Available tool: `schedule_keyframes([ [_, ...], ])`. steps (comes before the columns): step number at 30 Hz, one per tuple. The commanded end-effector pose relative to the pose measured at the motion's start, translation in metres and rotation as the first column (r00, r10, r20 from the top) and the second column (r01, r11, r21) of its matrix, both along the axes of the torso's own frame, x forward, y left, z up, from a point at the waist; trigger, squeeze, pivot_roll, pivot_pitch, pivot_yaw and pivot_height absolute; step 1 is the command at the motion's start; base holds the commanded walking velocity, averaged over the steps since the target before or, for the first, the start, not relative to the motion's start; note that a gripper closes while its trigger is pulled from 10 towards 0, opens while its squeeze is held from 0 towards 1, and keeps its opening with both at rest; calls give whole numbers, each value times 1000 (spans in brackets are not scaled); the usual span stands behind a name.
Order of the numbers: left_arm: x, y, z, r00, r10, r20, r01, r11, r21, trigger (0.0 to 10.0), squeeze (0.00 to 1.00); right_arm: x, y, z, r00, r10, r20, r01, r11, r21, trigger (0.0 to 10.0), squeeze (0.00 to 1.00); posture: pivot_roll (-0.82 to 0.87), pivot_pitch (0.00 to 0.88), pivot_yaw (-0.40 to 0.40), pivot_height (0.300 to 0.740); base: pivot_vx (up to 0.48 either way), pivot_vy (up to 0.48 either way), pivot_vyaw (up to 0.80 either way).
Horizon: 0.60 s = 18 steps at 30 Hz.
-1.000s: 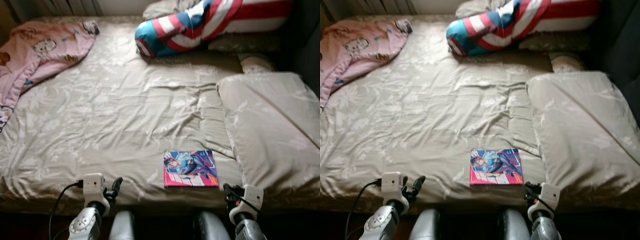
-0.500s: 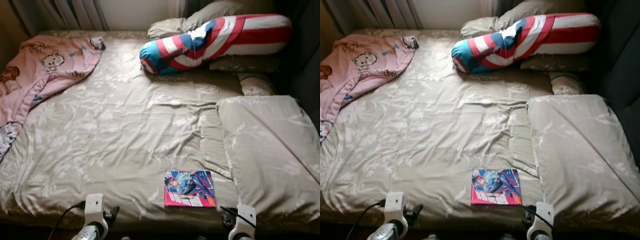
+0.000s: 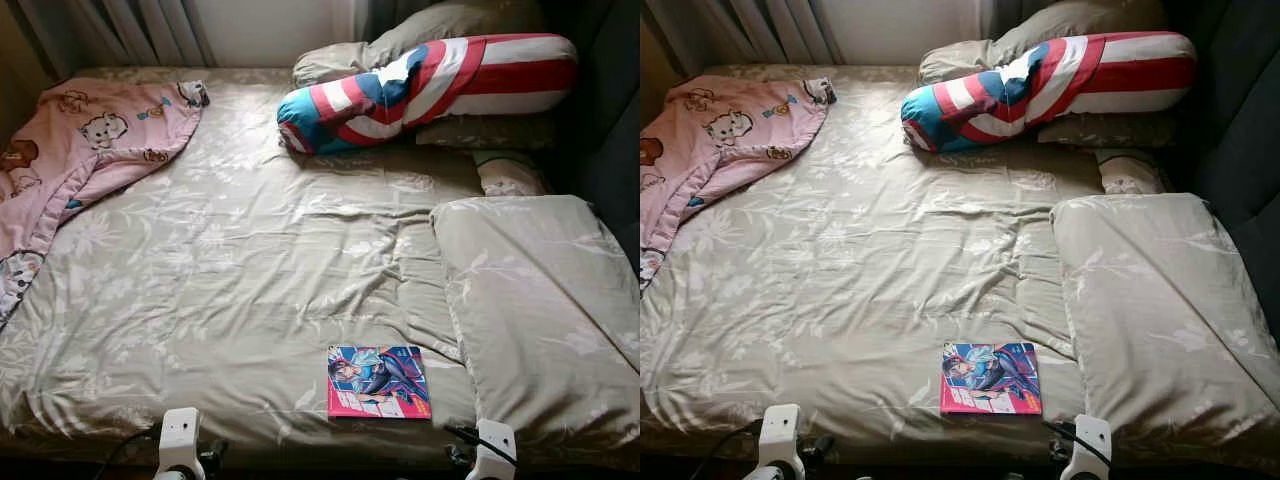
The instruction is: Clean up the room
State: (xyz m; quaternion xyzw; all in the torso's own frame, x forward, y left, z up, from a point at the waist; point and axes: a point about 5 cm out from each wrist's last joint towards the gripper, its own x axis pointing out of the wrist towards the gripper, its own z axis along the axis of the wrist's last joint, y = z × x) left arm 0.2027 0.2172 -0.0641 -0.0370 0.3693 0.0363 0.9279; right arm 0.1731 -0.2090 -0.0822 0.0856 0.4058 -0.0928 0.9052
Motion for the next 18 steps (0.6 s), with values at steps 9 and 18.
schedule_keyframes([
  [9, -20, -2, -13, 995, 21, -95, -18, 999, 29, 10000, 0, -7, 24, -8, 999, 22, -45, -21, 999, 30, 10000, 0, 55, 173, 6, 736, 0, 0, 800],
  [18, -15, -2, -11, 996, 21, -88, -18, 999, 37, 10000, 0, -4, 24, -6, 999, 13, -30, -11, 999, 42, 10000, 0, 56, 151, 8, 736, 0, 0, 200],
])
